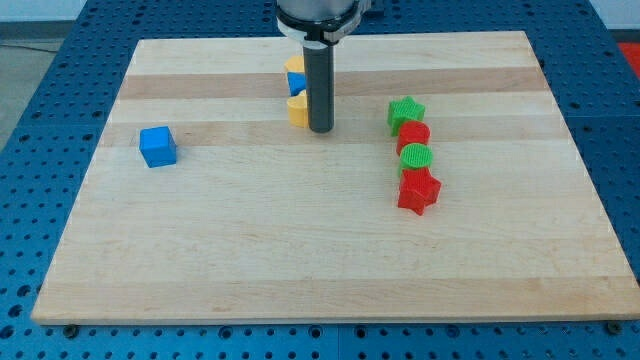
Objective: Slide the blue cube below the yellow heart
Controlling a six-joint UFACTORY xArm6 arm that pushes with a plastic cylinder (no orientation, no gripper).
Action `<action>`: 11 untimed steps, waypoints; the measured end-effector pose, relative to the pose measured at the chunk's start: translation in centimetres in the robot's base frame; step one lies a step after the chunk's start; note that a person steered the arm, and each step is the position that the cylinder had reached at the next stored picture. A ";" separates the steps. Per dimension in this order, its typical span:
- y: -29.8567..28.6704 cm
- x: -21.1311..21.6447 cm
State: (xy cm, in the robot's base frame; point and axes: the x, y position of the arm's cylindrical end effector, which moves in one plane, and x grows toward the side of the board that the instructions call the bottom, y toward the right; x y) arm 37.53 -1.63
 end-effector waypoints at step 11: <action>-17.8 4.3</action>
State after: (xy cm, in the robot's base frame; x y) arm 41.79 -19.43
